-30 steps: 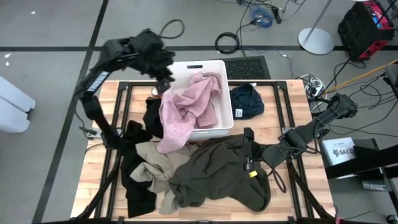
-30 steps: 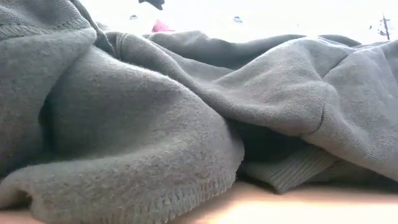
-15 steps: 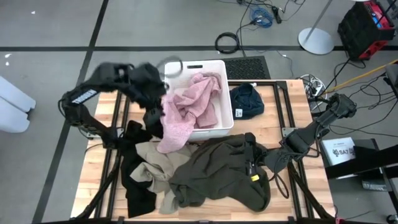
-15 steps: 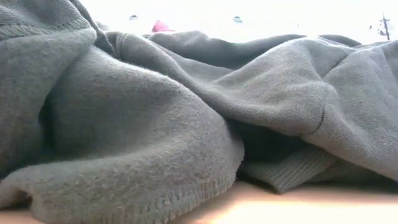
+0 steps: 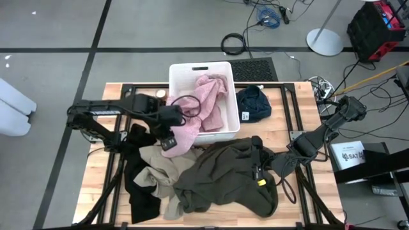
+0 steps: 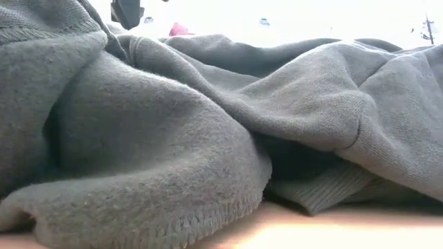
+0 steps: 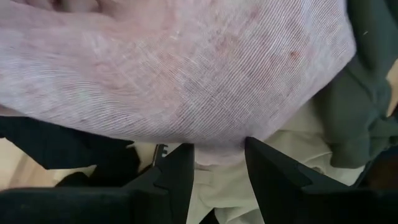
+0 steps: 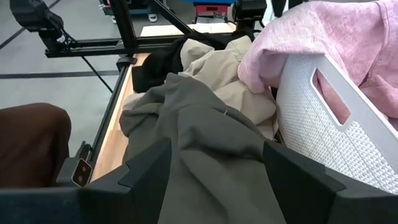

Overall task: Fold laundry
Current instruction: Put the pink polo into the white laundry bin

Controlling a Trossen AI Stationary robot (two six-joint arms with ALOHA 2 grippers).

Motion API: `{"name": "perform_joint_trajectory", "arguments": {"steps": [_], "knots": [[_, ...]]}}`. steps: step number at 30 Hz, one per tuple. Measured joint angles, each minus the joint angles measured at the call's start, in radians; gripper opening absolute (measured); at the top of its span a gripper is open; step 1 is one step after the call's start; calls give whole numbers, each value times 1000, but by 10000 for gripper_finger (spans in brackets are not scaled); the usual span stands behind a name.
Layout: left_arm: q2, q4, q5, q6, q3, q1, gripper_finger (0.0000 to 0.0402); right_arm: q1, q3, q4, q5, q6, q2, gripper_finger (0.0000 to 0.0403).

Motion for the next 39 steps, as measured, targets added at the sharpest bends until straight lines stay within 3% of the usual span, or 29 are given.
{"name": "perform_joint_trajectory", "arguments": {"steps": [14,18,24,32,39], "knots": [[0,86,-12,48,-53,0,145,-11,0,-6,12,-23,0,242],[0,82,-15,52,-53,0,107,-11,0,-6,13,-23,0,242],[0,69,-32,83,-53,0,12,-11,0,-9,13,-23,0,242],[-4,-39,20,92,-45,1,5,-11,0,-9,12,-23,0,242],[-12,-46,27,115,84,1,4,-11,0,-9,12,-28,0,242]]}}
